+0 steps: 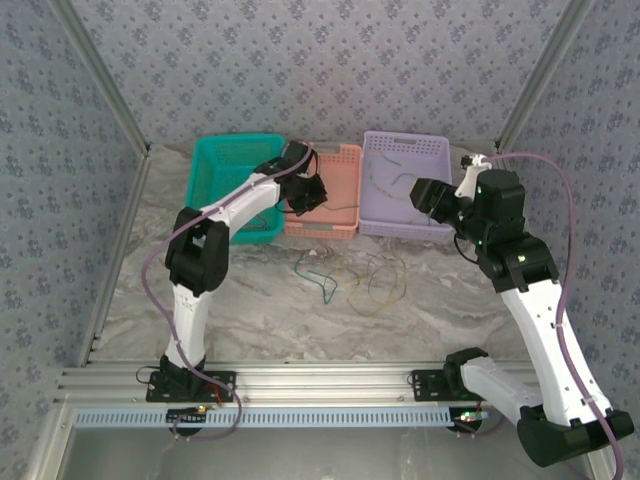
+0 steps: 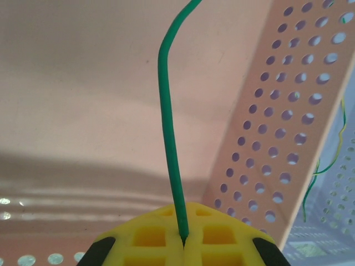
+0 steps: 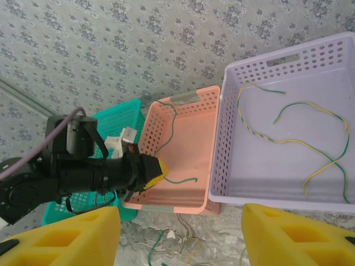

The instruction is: Untangle the cables

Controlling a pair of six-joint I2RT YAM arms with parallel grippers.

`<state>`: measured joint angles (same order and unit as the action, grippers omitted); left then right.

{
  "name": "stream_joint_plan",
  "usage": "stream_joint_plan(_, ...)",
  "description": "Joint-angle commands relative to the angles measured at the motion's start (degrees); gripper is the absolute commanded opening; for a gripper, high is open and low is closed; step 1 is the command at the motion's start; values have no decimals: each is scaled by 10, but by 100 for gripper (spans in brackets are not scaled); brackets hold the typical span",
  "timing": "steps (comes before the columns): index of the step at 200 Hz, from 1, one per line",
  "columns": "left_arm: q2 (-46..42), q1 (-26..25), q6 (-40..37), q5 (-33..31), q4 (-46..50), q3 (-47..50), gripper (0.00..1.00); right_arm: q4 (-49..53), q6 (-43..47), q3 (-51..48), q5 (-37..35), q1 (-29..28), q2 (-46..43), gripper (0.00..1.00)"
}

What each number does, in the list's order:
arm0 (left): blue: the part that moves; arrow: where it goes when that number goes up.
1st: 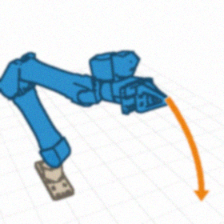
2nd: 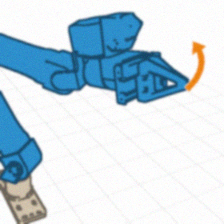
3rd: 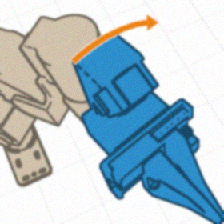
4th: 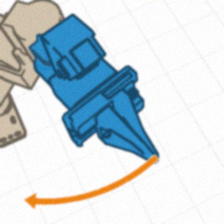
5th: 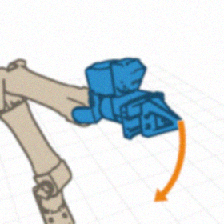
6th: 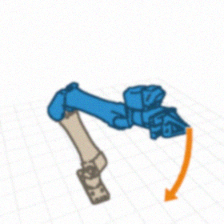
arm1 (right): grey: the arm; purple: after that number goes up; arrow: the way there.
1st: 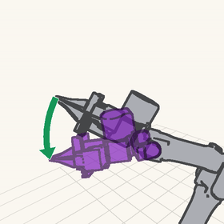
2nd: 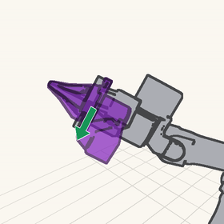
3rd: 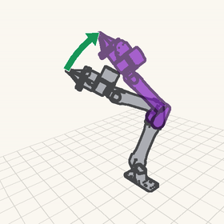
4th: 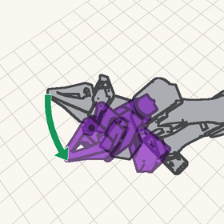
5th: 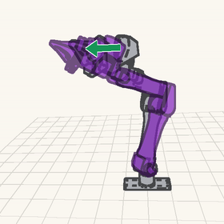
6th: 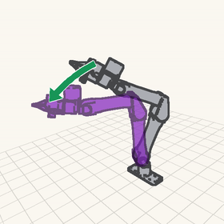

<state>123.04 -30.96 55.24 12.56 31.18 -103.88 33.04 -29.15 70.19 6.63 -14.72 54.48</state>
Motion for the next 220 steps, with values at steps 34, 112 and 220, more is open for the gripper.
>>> stream_joint_plan(34, 32, -8, -10, -51, 95, -91, 43, -3, -1, -12, -4, -4, -14, 61)
stream_joint_plan(112, -184, -102, -61, -248, 107, 34, 61, 35, -29, -106, -77, -100, -37, 54)
stream_joint_plan(220, -555, -210, 89, -345, 10, 572, 48, -171, -425, -279, -245, -447, 193, 53)
